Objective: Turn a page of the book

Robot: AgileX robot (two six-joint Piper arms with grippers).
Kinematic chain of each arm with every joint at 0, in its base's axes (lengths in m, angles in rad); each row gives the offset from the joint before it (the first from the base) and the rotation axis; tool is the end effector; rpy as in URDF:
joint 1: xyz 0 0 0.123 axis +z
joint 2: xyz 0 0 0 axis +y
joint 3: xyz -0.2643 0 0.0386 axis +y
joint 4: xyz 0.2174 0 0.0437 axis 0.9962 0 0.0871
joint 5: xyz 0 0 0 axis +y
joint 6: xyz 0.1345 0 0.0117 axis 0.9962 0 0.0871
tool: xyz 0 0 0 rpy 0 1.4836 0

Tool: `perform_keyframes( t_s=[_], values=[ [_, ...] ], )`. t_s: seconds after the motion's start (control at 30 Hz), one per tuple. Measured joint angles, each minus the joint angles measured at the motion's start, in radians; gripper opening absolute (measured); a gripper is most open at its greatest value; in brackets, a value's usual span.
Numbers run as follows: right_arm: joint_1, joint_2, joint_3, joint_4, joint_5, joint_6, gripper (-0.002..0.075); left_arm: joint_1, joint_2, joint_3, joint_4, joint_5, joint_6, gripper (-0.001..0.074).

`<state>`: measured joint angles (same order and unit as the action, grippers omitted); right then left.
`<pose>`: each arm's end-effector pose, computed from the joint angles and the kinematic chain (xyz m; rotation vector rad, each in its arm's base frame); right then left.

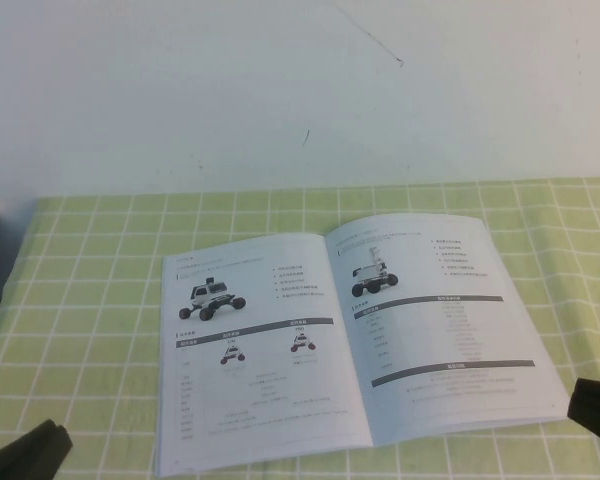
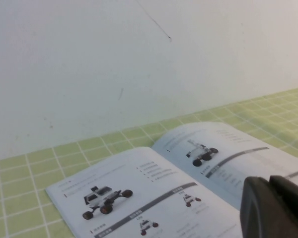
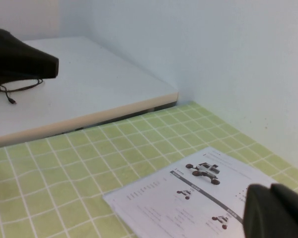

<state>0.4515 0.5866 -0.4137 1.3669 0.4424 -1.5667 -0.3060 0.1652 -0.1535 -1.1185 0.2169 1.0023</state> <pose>0.1044 0.1136 0.2850 -0.8737 1.5357 0.5460 0.0836 -0.0539 0.2430 0.3123 1.5807 -0.4754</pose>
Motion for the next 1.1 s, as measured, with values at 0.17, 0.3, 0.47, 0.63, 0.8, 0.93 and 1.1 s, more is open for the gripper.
perform_keyframes(
  t_s=[0.17,0.3,0.47,0.63,0.8,0.93,1.1],
  values=[
    [0.000,0.000,0.002,0.000,0.000,0.002,-0.0003,0.000,0.000,0.000,0.007,0.088,-0.002,-0.0004],
    [0.000,0.000,0.005,0.000,0.002,0.011,-0.0003,0.000,0.000,0.000,0.010,0.147,-0.006,-0.0004],
    [0.000,0.000,0.019,-0.020,-0.029,0.003,-0.0003,0.000,0.000,0.000,0.014,0.219,-0.008,-0.0004],
    [0.000,-0.051,0.025,-0.047,-0.279,-0.130,-0.0003,0.000,0.000,0.000,0.017,0.286,-0.008,-0.0004],
    [0.000,-0.168,0.030,-0.042,-0.449,-0.213,-0.0003,0.000,0.000,0.002,0.022,0.349,-0.008,-0.0004],
    [-0.021,-0.258,0.114,-0.168,-0.539,-0.121,-0.0003,0.000,0.000,0.002,0.026,0.387,-0.012,-0.0004],
    [-0.209,-0.351,0.235,-0.613,-0.489,0.373,-0.0003,0.000,0.000,0.002,0.029,0.417,-0.012,-0.0004]
  ],
)
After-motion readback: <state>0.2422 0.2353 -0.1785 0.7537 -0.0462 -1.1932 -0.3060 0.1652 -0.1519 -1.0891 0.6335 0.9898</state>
